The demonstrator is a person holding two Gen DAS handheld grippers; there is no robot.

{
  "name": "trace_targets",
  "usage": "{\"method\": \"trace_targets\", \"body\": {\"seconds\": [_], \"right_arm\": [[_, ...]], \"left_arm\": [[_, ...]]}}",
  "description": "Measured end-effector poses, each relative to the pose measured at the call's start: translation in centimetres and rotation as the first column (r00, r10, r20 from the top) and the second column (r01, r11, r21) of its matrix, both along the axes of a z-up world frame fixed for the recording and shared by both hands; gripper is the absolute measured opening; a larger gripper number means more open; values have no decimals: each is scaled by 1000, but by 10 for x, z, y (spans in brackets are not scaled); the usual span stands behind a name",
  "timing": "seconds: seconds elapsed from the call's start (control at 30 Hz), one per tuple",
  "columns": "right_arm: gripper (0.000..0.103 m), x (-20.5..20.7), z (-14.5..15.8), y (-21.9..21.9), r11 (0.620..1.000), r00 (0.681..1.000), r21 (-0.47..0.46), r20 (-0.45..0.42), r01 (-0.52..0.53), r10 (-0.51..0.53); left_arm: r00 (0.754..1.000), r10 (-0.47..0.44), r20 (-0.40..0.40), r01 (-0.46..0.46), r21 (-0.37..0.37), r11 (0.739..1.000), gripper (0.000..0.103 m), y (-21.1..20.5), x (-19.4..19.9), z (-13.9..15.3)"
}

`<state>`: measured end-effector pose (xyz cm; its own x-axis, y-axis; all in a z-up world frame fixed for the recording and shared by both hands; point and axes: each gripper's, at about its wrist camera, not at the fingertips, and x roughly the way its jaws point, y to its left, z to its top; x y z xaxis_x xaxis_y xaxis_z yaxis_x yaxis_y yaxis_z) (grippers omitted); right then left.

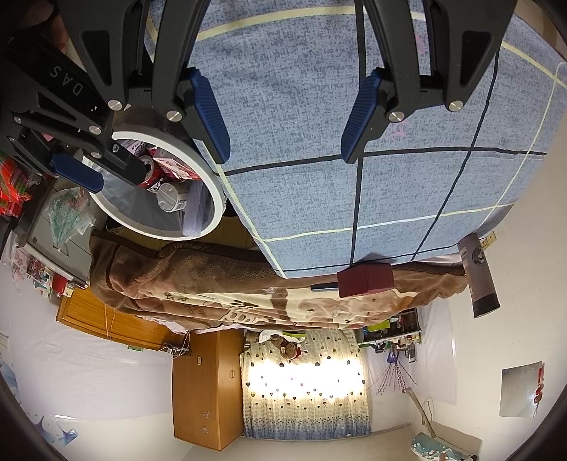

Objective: Collect trash

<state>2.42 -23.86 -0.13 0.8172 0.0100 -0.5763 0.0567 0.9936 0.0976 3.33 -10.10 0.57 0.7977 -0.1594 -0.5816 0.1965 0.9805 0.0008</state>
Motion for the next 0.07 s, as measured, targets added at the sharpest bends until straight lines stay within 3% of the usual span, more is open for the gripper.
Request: {"method": "trace_targets", "body": {"seconds": [0.07], "right_arm": [[60, 0, 0, 0, 1000, 1000, -1, 1, 0, 0]], "left_arm": [[1000, -1, -2, 1, 1, 1000, 67, 1, 1, 0]]}}
